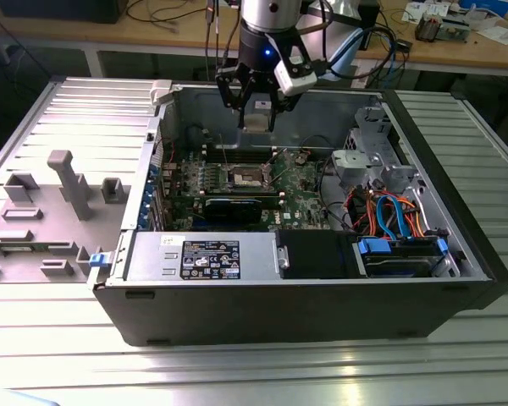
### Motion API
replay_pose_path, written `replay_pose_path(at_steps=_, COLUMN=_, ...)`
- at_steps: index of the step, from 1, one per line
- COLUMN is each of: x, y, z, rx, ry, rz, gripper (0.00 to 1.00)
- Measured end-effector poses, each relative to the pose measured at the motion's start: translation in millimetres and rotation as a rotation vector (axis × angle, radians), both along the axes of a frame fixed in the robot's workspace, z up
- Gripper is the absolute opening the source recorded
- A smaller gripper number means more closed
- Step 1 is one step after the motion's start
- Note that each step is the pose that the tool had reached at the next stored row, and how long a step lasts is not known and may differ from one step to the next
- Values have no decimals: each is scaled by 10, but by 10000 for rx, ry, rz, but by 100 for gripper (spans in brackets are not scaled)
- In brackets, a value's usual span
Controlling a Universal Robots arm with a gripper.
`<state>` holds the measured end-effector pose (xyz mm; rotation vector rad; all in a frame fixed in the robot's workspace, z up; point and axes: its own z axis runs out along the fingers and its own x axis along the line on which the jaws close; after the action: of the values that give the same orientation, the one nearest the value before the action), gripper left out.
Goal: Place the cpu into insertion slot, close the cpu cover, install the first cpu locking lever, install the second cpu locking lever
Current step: 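Place the cpu into insertion slot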
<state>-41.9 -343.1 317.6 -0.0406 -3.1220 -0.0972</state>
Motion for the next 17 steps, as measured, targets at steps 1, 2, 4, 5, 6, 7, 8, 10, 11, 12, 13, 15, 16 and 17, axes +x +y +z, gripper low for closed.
replay_pose_path(at_steps=1, x=0, y=0, z=-2, rx=0, ry=0, rz=0, gripper=55)
replay_pose_path(at_steps=2, x=0, y=0, z=-4, rx=0, ry=0, rz=0, gripper=55)
replay_pose_path(at_steps=4, x=0, y=0, z=-8, rx=0, ry=0, rz=0, gripper=55)
replay_pose_path(at_steps=5, x=-1, y=0, z=-10, rx=0, ry=0, rz=0, gripper=55)
replay_pose_path(at_steps=6, x=-1, y=0, z=-11, rx=-1, ry=0, rz=0, gripper=55)
replay_pose_path(at_steps=7, x=-1, y=0, z=-12, rx=0, ry=0, rz=0, gripper=55)
replay_pose_path(at_steps=8, x=-2, y=0, z=-14, rx=0, ry=0, rz=0, gripper=55)
replay_pose_path(at_steps=10, x=-2, y=0, z=-17, rx=0, ry=0, rz=1, gripper=55)
replay_pose_path(at_steps=11, x=-3, y=0, z=-19, rx=-1, ry=1, rz=0, gripper=55)
replay_pose_path(at_steps=12, x=-3, y=0, z=-19, rx=-1, ry=0, rz=0, gripper=55)
replay_pose_path(at_steps=13, x=-3, y=0, z=-21, rx=0, ry=0, rz=0, gripper=55)
replay_pose_path(at_steps=15, x=-4, y=0, z=-23, rx=0, ry=0, rz=1, gripper=55)
replay_pose_path(at_steps=16, x=-4, y=0, z=-24, rx=0, ry=0, rz=0, gripper=55)
replay_pose_path(at_steps=17, x=-5, y=0, z=-25, rx=0, ry=0, rz=0, gripper=55)
